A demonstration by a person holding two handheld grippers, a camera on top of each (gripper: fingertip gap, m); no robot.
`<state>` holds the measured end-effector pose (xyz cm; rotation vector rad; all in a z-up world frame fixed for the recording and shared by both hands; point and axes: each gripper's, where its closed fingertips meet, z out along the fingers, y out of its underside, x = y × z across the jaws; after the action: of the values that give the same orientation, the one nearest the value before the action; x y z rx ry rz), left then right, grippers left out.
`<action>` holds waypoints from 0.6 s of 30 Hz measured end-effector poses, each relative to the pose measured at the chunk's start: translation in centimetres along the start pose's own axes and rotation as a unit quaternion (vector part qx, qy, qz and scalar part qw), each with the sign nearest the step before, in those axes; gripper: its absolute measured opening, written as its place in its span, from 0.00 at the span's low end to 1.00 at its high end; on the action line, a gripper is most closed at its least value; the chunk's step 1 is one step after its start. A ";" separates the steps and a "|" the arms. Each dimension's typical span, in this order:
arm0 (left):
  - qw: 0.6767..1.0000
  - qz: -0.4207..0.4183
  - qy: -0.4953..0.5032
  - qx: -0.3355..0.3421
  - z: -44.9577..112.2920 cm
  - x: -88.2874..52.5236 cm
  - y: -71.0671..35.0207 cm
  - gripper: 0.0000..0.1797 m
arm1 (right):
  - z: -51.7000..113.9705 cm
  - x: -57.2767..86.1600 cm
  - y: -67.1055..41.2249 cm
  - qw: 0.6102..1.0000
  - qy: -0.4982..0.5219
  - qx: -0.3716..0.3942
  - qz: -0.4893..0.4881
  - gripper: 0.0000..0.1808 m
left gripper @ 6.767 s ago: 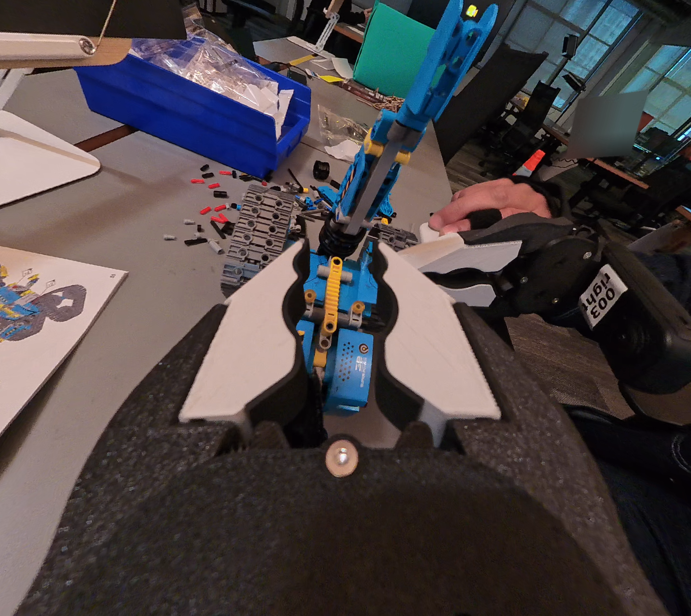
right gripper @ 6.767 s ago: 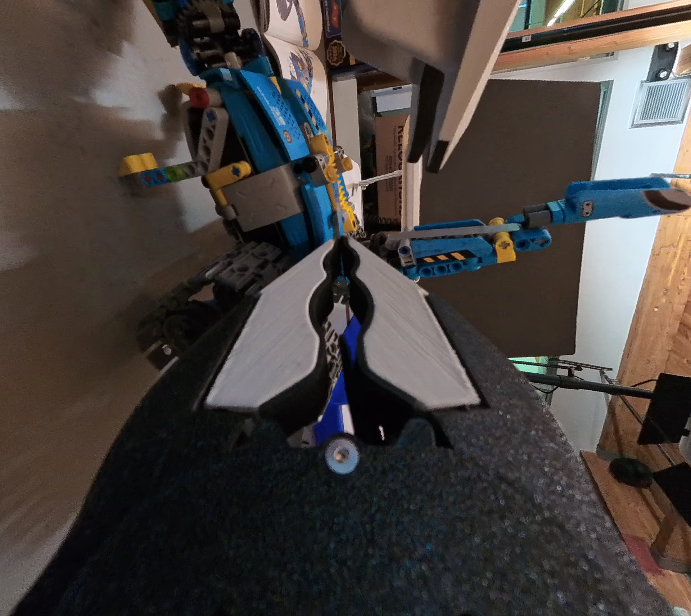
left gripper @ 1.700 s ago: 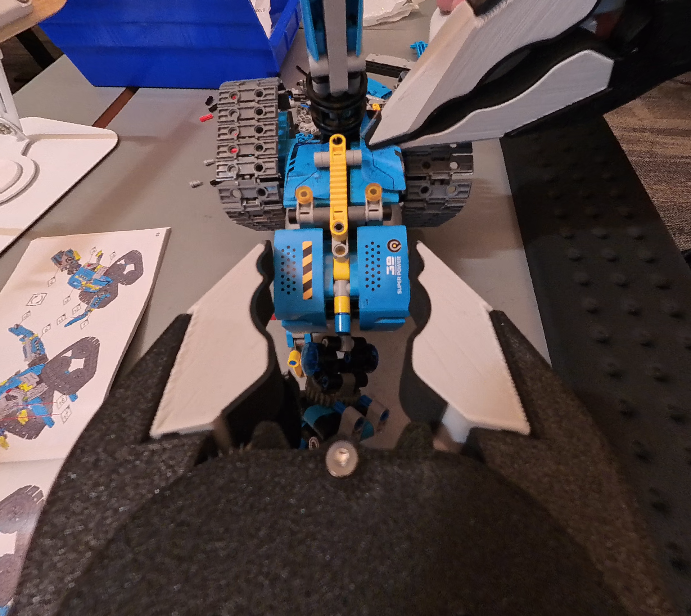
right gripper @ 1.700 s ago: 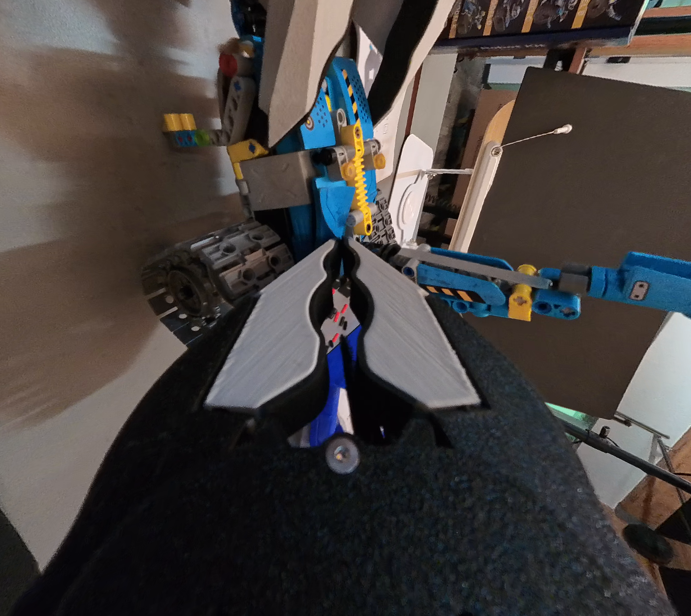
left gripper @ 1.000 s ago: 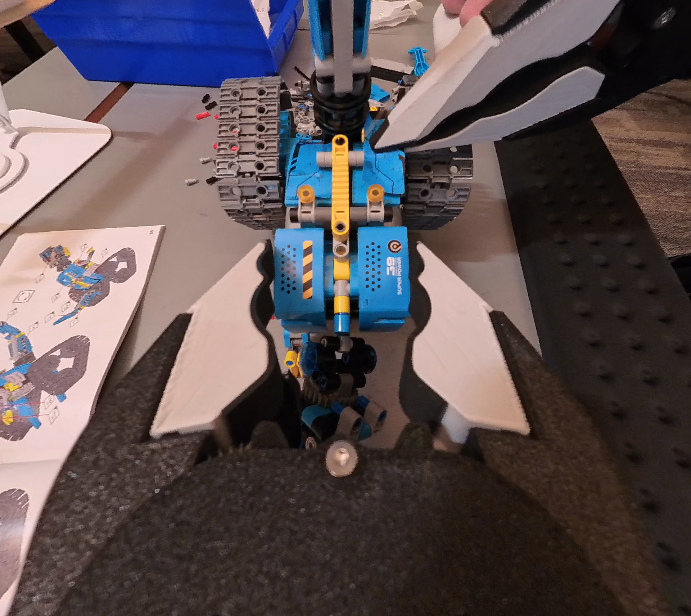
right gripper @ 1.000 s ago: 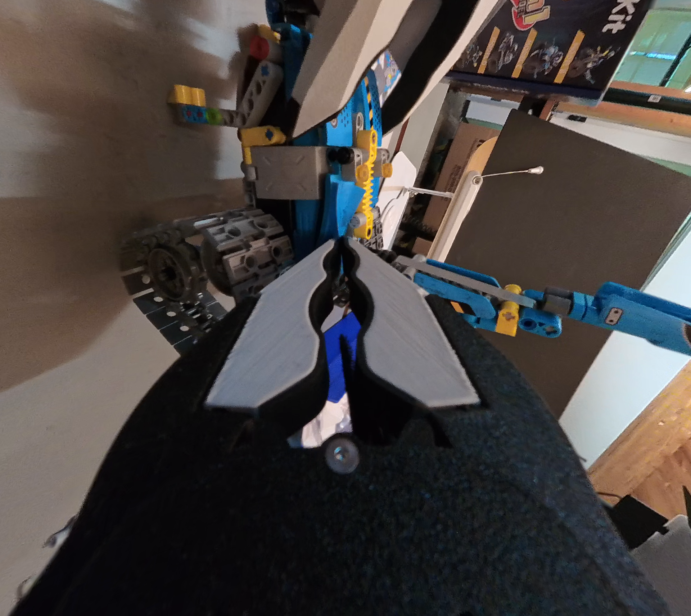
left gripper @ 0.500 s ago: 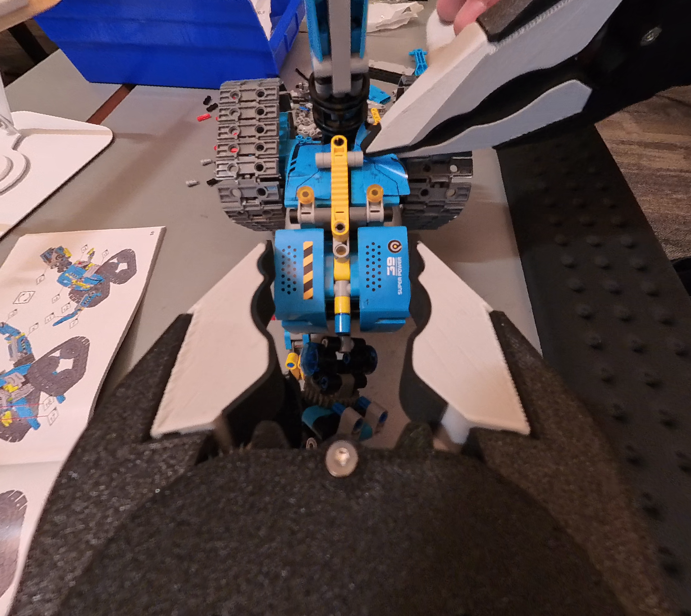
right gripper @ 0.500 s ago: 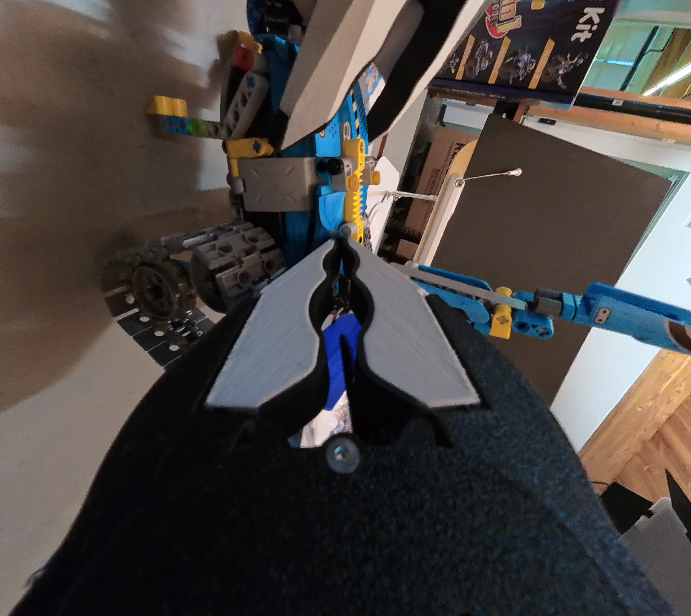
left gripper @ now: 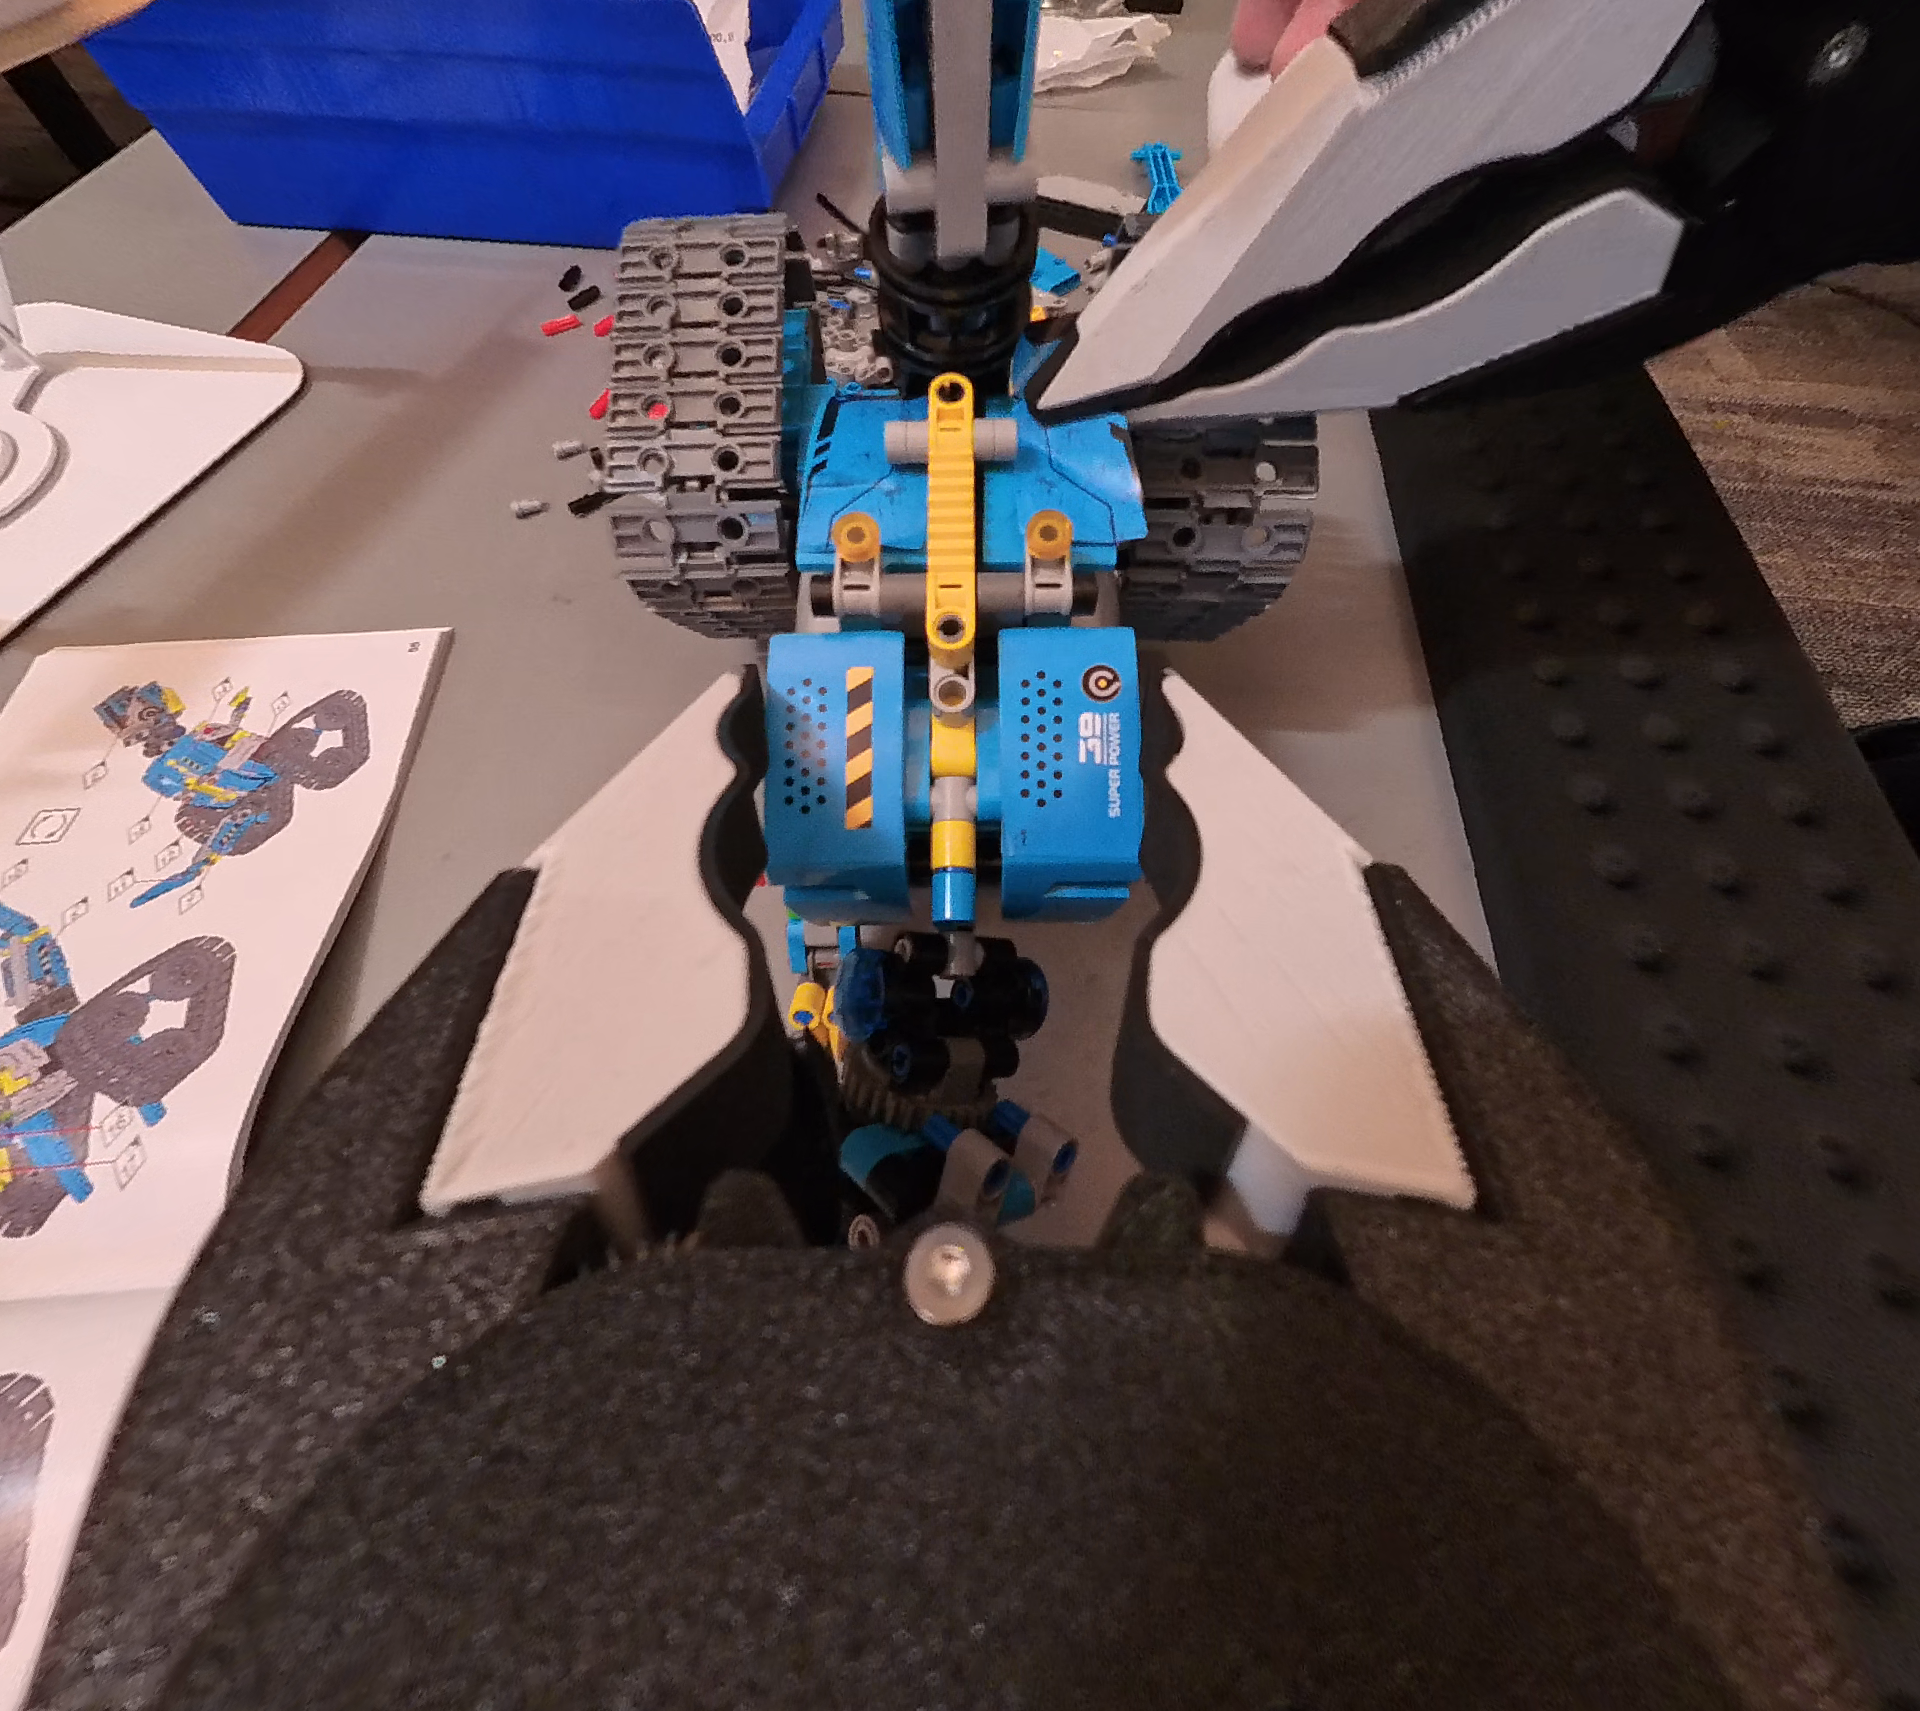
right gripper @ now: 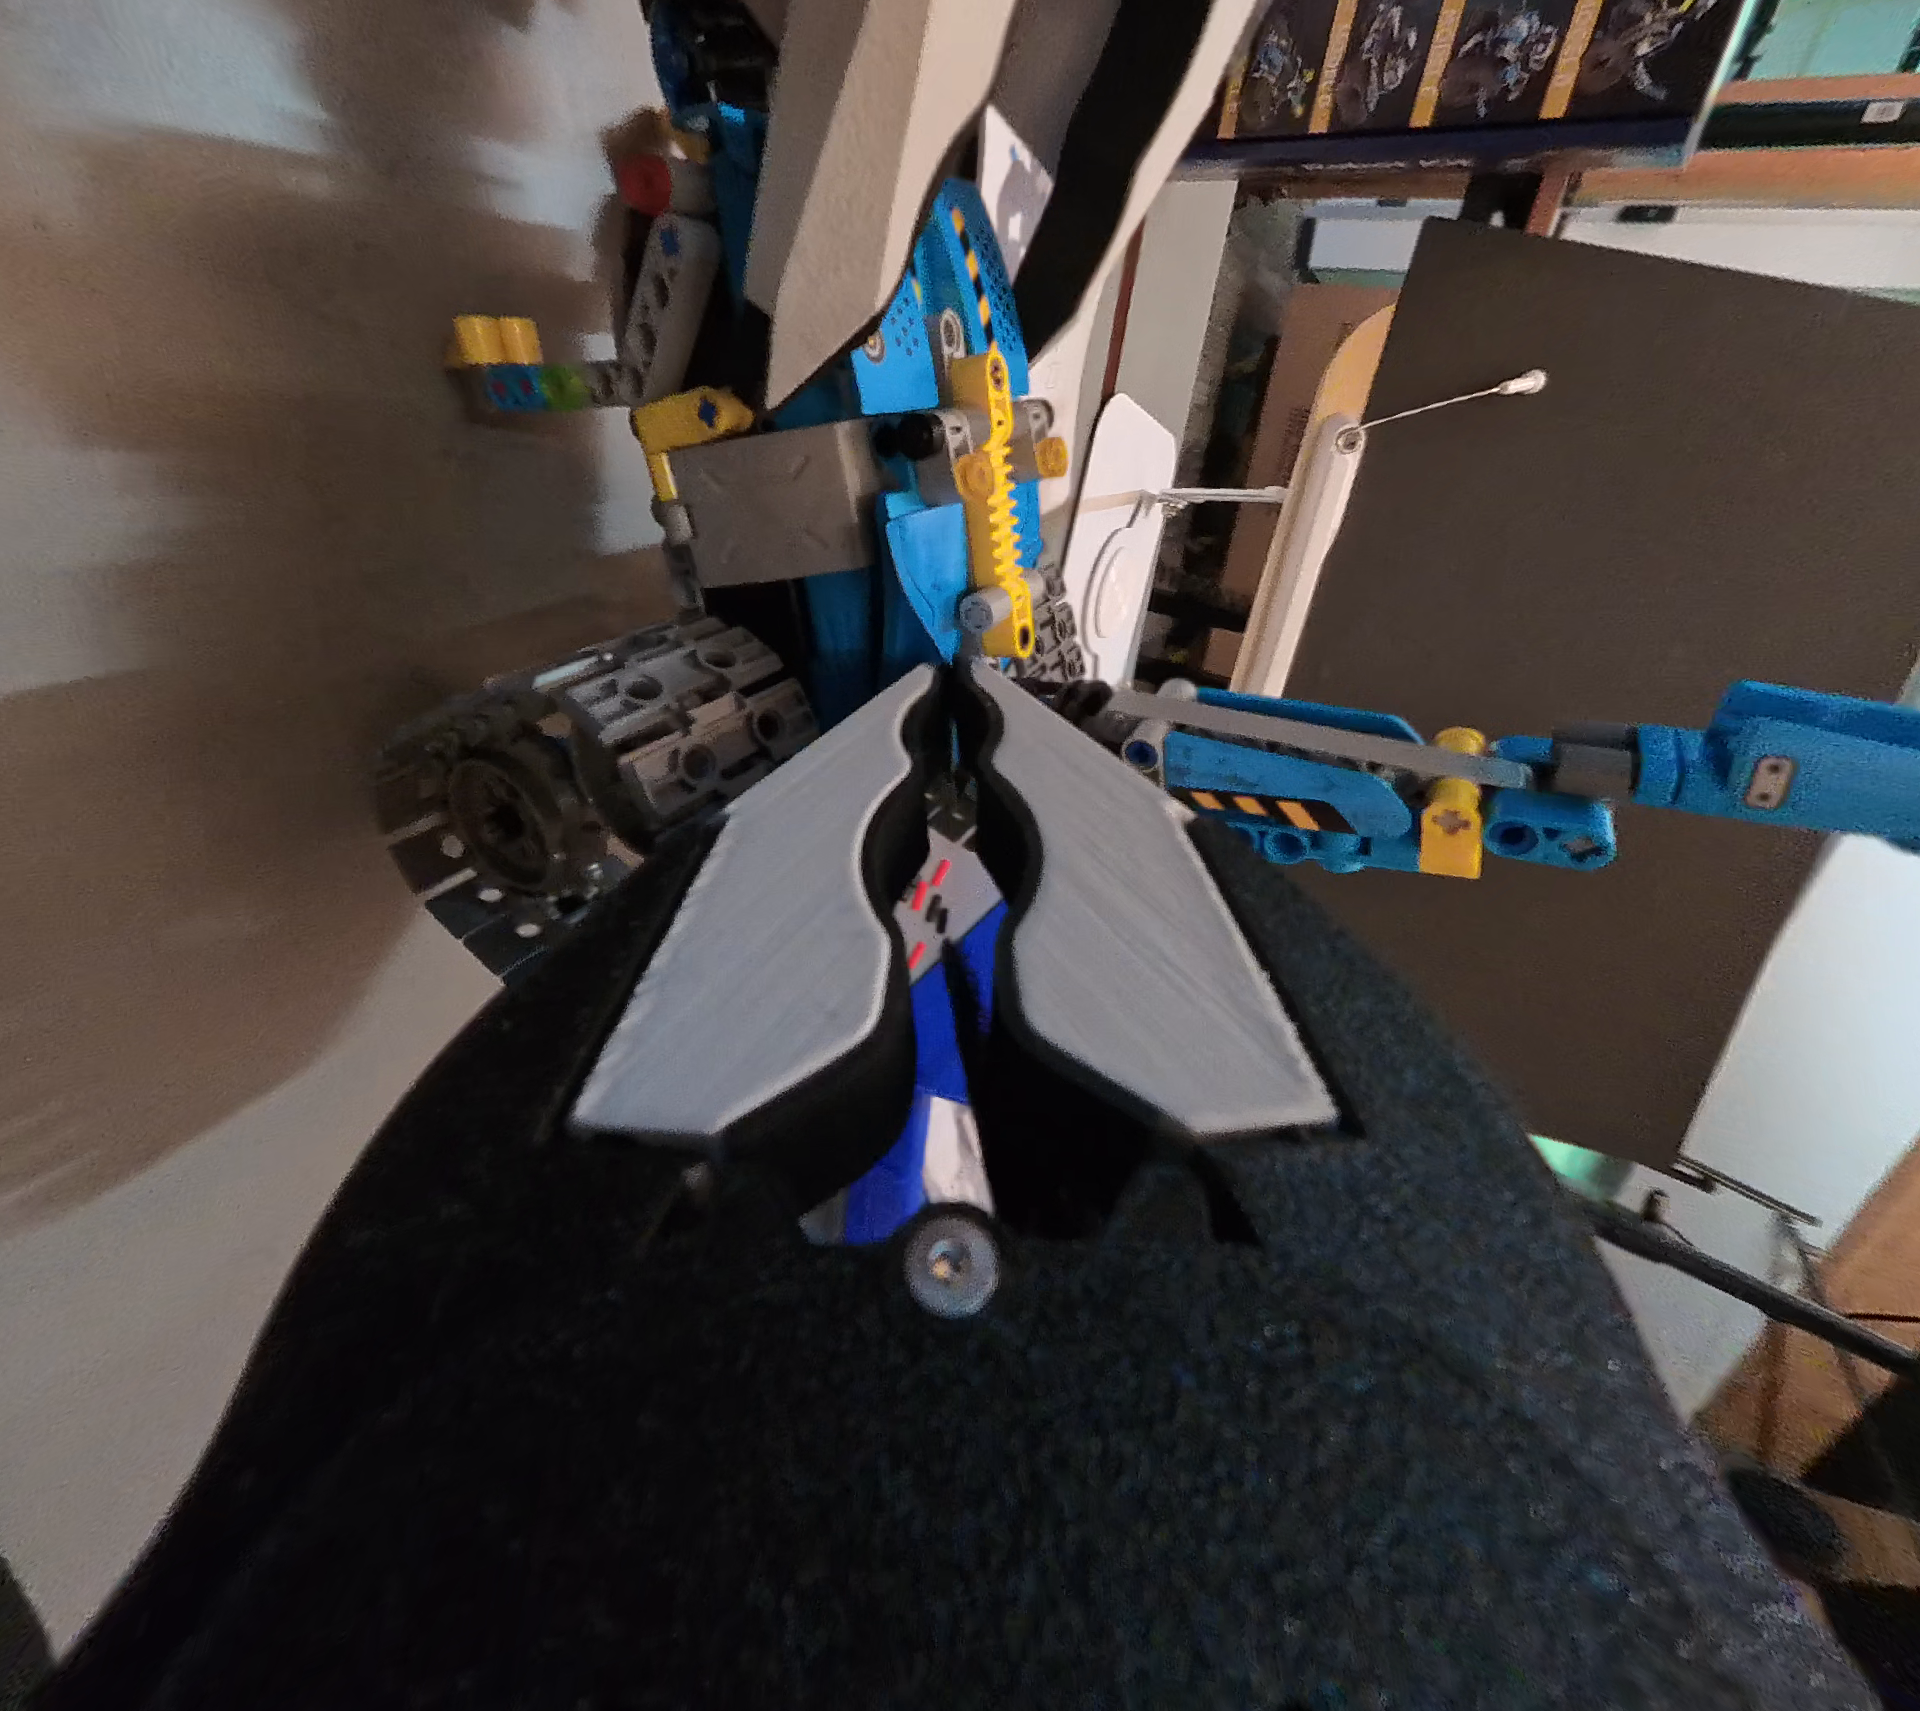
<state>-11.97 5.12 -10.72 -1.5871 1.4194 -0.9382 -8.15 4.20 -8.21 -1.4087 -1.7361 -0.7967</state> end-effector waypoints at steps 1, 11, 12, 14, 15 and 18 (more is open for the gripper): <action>1.000 0.000 0.000 0.000 0.0 0.0 0.0 0.39 | 0.0 0.0 0.0 1.000 -0.006 0.005 0.009 0.00; 1.000 0.008 0.009 -0.004 0.2 0.5 0.0 0.39 | -0.6 -0.3 0.0 0.990 -0.089 0.046 0.101 0.03; 1.000 0.008 0.010 -0.005 0.2 0.5 0.0 0.39 | -0.7 -0.4 0.0 0.988 -0.097 0.049 0.109 0.03; 1.000 0.009 0.007 -0.008 0.2 0.4 0.1 0.39 | -1.0 -0.4 0.1 0.985 -0.112 0.052 0.122 0.06; 1.000 0.006 0.007 -0.010 0.1 0.3 0.2 0.39 | -1.3 -0.4 0.1 0.983 -0.119 0.054 0.126 0.09; 1.000 -0.008 0.007 -0.010 0.0 -0.1 0.4 0.39 | -2.4 -0.1 0.5 0.978 -0.132 0.065 0.146 0.15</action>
<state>-12.13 5.20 -11.10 -1.6104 1.4322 -0.9492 -7.30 2.26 -7.01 -1.6886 -1.6850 -0.3436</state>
